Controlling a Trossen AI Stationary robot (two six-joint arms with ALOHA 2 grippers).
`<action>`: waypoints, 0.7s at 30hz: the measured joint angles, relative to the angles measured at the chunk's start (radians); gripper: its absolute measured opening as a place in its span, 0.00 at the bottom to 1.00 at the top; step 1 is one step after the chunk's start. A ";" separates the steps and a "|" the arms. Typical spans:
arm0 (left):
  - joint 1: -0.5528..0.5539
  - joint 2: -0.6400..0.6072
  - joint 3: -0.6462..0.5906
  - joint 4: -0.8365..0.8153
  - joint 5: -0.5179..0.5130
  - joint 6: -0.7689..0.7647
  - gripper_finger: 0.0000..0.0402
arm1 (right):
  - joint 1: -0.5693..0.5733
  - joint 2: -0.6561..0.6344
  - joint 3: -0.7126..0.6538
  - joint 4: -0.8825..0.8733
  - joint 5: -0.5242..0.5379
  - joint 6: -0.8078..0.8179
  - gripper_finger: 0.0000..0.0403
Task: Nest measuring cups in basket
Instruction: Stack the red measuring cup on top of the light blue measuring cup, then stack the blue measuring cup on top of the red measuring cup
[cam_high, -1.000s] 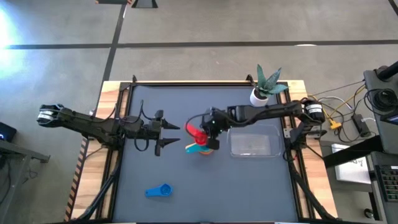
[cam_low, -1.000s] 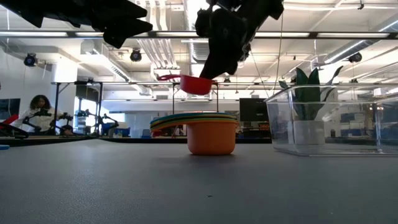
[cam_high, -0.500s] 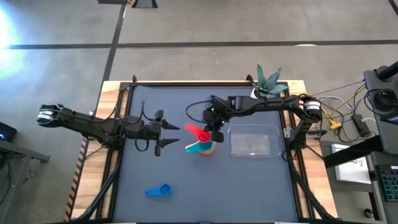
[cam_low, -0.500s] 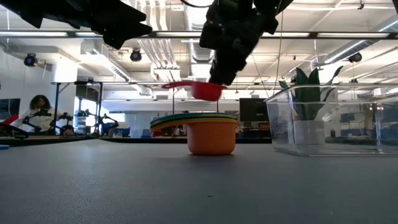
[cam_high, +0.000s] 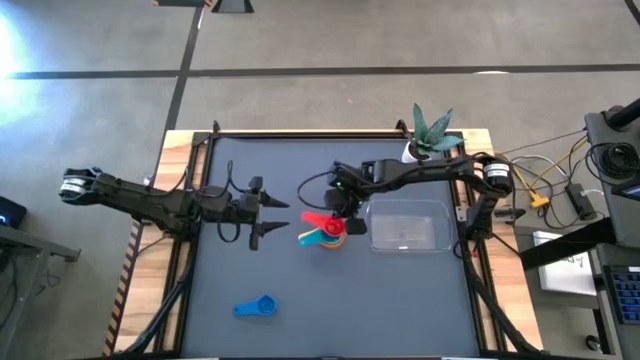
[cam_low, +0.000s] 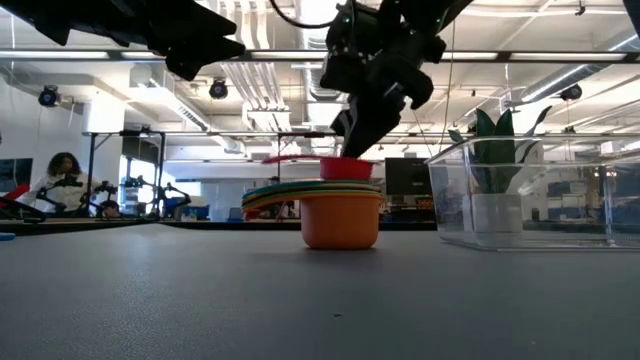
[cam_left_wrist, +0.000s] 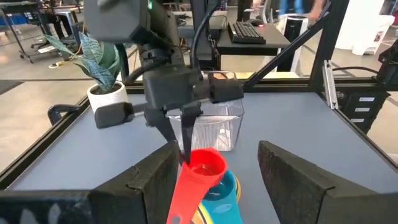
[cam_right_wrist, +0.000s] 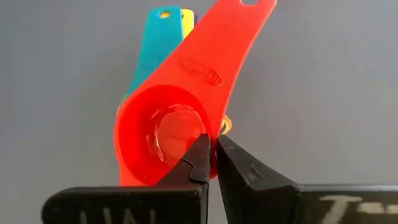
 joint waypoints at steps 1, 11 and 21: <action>0.000 0.000 0.000 0.000 0.000 -0.005 0.51 | 0.003 0.010 0.000 0.001 0.001 0.000 0.02; 0.000 0.000 0.000 -0.009 0.002 -0.007 0.51 | 0.012 0.053 0.000 0.008 0.004 0.031 0.11; 0.000 0.000 0.000 -0.063 0.002 -0.006 0.51 | 0.013 0.020 0.045 -0.040 0.005 0.106 0.38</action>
